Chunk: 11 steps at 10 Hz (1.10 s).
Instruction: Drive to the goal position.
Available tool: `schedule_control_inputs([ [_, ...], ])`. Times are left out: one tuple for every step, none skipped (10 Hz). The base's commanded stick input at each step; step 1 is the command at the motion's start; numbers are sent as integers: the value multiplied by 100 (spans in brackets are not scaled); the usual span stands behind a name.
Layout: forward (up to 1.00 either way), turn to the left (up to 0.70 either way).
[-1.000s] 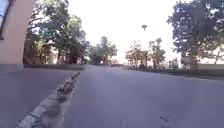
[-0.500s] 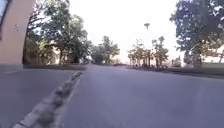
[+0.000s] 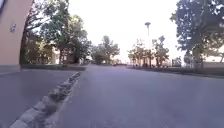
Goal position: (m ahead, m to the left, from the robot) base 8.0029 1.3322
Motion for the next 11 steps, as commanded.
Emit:
schedule_control_inputs([
  [50, 0],
  [50, 0],
  [50, 0],
  [50, 0],
  [50, 0],
  [50, 0],
  [50, 36],
  [50, 50],
  [50, 21],
  [50, 0],
  [50, 0],
])
